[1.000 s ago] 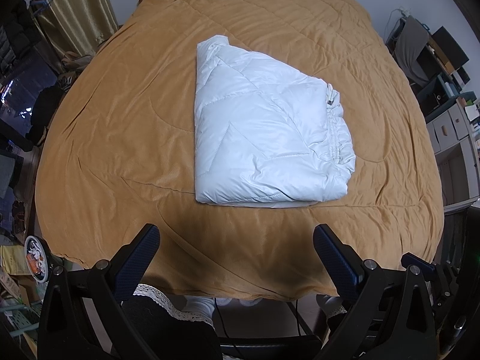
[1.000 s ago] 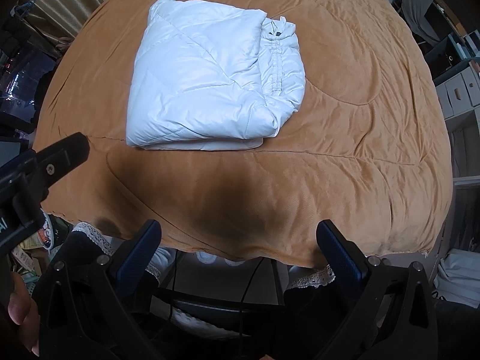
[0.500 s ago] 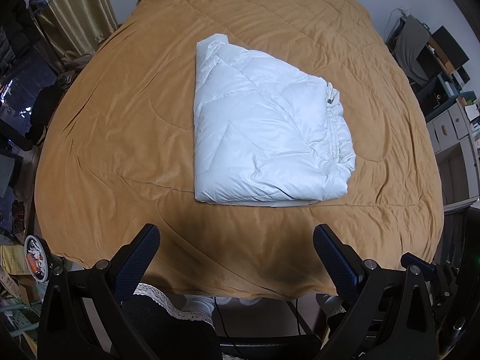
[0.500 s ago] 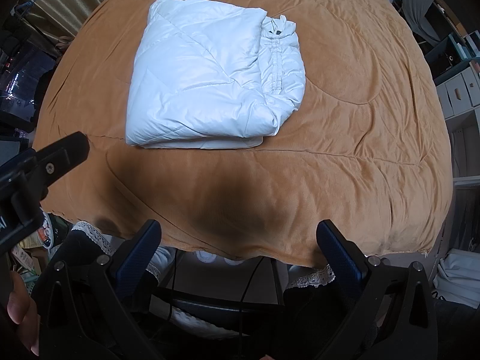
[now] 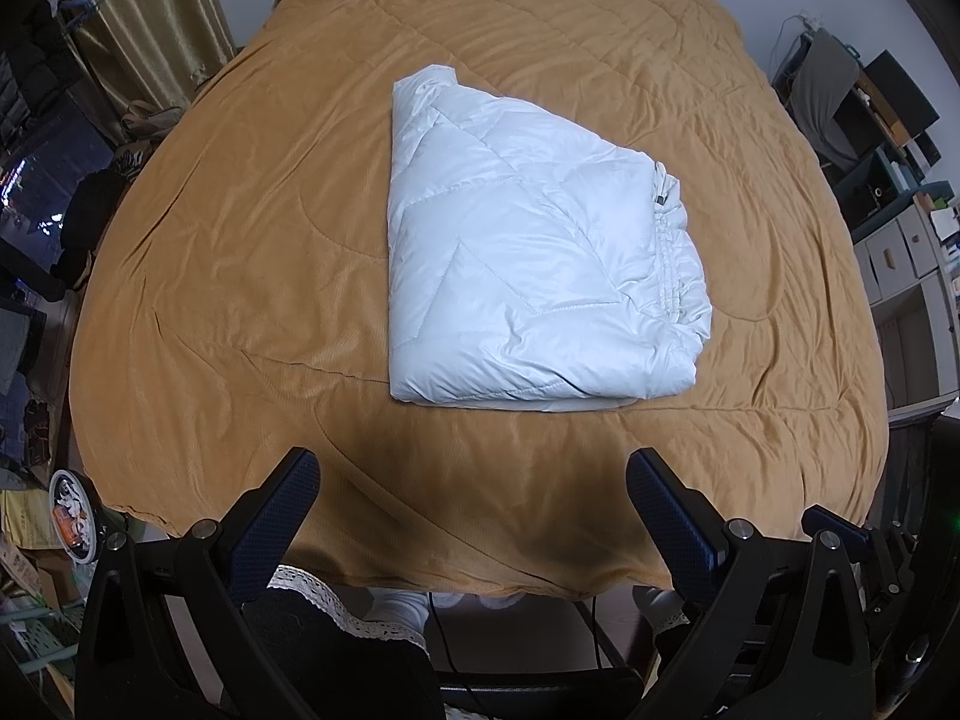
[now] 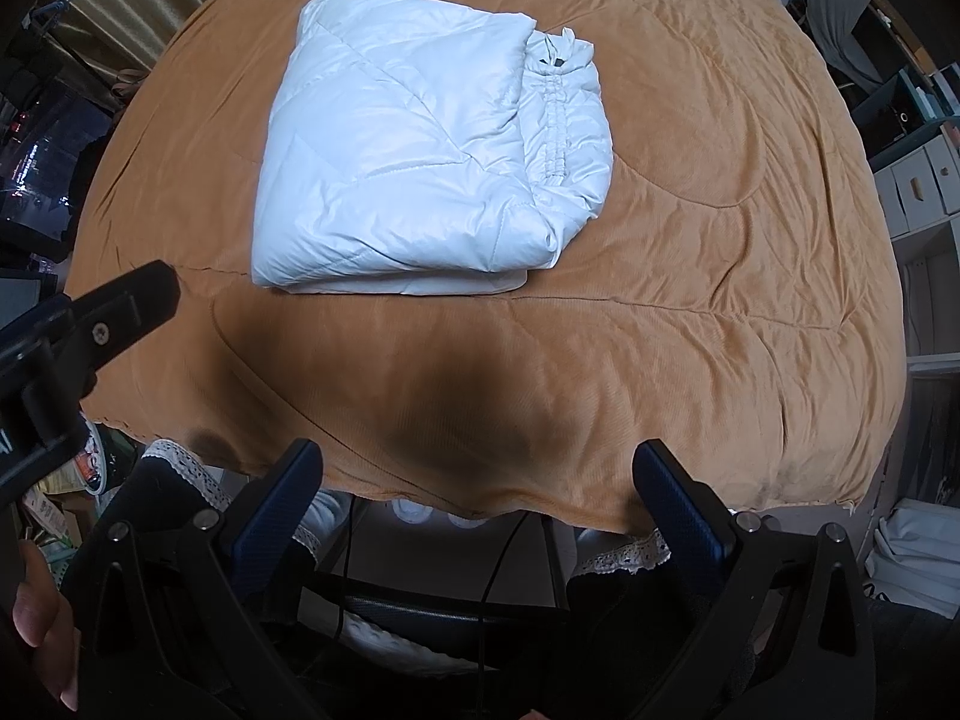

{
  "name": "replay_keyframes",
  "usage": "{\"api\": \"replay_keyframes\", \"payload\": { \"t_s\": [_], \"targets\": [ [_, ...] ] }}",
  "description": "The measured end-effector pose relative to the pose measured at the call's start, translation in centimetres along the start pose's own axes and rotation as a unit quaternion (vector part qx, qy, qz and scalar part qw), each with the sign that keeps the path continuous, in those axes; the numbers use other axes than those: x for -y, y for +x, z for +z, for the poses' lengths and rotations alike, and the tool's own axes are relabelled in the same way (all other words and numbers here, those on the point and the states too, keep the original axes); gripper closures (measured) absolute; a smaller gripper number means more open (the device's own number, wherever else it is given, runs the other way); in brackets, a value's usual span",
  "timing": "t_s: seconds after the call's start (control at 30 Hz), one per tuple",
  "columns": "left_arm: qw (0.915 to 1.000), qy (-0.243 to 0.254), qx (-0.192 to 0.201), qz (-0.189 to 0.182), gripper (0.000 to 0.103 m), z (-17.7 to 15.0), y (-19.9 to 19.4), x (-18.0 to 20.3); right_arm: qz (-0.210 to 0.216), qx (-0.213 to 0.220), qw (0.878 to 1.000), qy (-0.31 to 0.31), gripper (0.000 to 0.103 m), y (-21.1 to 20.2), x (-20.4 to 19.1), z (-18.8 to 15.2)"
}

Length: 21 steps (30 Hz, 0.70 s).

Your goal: Fold large clothes

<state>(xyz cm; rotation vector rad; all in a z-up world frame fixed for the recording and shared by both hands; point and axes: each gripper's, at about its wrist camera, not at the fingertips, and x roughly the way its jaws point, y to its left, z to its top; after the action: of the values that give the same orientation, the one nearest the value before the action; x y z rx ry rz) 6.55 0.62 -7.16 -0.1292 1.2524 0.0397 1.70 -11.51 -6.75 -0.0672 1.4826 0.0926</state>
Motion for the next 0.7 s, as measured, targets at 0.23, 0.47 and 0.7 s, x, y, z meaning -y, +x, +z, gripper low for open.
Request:
{"api": "replay_keyframes", "payload": {
  "t_s": [0.23, 0.47, 0.7],
  "targets": [
    [1.0, 0.001, -0.001, -0.001, 0.001, -0.17, 0.1, -0.02, 0.0, 0.0, 1.0, 0.0, 0.0, -0.03, -0.02, 0.07],
    [1.0, 0.002, -0.003, -0.001, 0.001, -0.54, 0.29, 0.0, 0.0, 0.0, 1.0, 0.0, 0.0, -0.02, -0.01, 0.03],
    [1.0, 0.003, -0.004, -0.002, 0.001, -0.02, 0.33, 0.01, 0.0, 0.0, 1.0, 0.0, 0.0, 0.02, 0.01, -0.03]
  ]
}}
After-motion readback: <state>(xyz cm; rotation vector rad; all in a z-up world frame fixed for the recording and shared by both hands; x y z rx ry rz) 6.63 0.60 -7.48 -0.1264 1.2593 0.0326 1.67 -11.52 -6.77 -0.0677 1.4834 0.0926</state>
